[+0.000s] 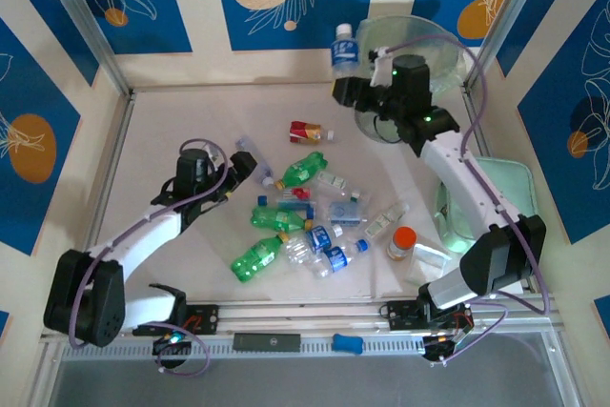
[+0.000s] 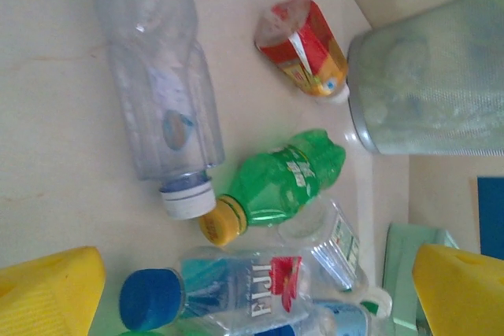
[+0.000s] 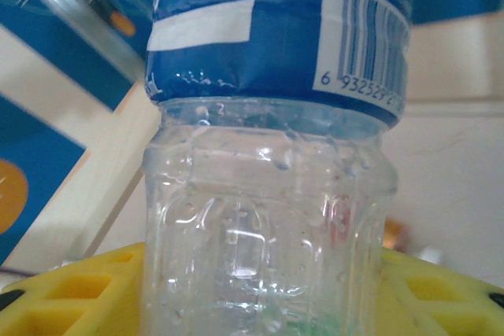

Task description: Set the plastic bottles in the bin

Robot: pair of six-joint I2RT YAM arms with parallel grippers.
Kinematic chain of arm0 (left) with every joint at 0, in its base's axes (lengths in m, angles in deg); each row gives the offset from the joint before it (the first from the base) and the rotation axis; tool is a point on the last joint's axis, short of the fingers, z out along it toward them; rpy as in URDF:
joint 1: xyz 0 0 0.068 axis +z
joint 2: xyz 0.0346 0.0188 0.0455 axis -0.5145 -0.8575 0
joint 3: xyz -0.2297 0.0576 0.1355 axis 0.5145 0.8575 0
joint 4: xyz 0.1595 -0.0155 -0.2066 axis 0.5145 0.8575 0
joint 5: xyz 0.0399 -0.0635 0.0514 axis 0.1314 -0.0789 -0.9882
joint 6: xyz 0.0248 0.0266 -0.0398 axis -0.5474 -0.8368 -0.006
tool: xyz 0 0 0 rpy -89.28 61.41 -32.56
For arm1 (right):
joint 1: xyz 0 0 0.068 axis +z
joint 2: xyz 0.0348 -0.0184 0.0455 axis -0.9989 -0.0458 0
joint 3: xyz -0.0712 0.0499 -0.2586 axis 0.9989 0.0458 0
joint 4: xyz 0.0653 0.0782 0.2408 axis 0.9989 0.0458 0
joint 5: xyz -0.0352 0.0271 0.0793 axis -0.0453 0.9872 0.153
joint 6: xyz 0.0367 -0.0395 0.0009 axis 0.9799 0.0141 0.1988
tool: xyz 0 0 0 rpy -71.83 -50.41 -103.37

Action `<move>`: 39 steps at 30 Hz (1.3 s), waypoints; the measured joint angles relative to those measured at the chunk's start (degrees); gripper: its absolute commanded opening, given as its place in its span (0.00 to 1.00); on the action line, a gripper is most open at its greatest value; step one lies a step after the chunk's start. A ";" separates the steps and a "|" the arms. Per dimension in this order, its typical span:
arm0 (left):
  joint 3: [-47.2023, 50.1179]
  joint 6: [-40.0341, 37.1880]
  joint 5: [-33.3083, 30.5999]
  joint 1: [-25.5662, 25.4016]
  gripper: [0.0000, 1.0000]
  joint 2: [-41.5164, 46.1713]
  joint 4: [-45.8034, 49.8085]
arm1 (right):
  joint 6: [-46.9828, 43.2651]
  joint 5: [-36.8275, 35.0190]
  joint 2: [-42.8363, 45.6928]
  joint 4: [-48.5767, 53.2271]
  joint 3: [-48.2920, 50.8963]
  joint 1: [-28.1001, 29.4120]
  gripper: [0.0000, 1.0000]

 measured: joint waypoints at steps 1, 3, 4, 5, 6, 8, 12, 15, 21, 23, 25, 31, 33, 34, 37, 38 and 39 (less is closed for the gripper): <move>-0.61 -0.59 1.05 -0.17 1.00 -0.66 -0.02 | -0.83 -1.18 -0.07 1.38 -1.73 -1.11 0.55; -1.73 -1.84 2.43 -0.63 1.00 -1.25 0.07 | -1.97 -2.93 -0.46 4.13 -5.09 -3.26 0.55; -2.32 -2.62 2.97 -1.07 1.00 -1.42 0.20 | -2.49 -3.87 -1.03 5.66 -7.32 -4.48 0.55; -2.95 -3.32 3.23 -1.42 1.00 -1.57 0.46 | -2.97 -4.63 -1.84 7.08 -9.55 -5.64 0.55; -3.37 -4.00 3.39 -1.75 1.00 -1.68 0.52 | -3.39 -5.42 -2.78 8.33 -11.80 -6.82 0.55; -4.33 -5.27 3.45 -2.62 1.00 -1.84 0.96 | -4.11 -7.17 -4.96 10.62 -15.93 -9.29 0.55; -5.11 -7.50 3.58 -4.15 1.00 -1.84 2.01 | -4.90 -9.62 -9.90 14.99 -23.10 -13.05 0.55; -5.38 -8.98 3.52 -5.09 1.00 -1.86 3.63 | -5.05 -10.10 -14.64 18.51 -28.68 -15.17 0.56; -6.73 -11.58 3.08 -6.58 1.00 -1.86 7.19 | -5.70 -10.99 -26.05 26.88 -41.40 -15.96 0.56; -7.15 -12.26 2.71 -7.06 1.00 -1.86 8.22 | -5.95 -10.97 -29.83 29.79 -45.48 -15.96 0.56; -7.43 -13.03 2.45 -7.50 1.00 -1.86 9.11 | -6.14 -10.95 -32.76 32.33 -48.52 -15.96 0.58; -8.07 -14.25 2.16 -8.37 1.00 -1.88 11.02 | -6.12 -10.95 -36.65 37.22 -51.32 -15.96 0.63; -8.48 -14.67 2.08 -8.55 1.00 -2.12 11.52 | -6.16 -10.93 -36.85 37.73 -51.65 -15.96 0.69; -8.72 -14.82 2.05 -8.63 1.00 -2.27 11.76 | -6.27 -10.93 -36.87 37.94 -52.04 -15.96 0.74; -8.96 -14.99 2.03 -8.79 1.00 -2.60 12.09 | -6.32 -10.91 -36.87 38.47 -53.90 -15.98 0.82; -8.96 -14.99 2.01 -8.79 1.00 -2.62 12.24 | -6.27 -10.91 -36.87 38.69 -54.69 -15.98 0.83; -8.96 -14.99 1.88 -8.81 1.00 -2.62 12.35 | -6.29 -10.93 -36.87 38.95 -55.56 -15.98 0.84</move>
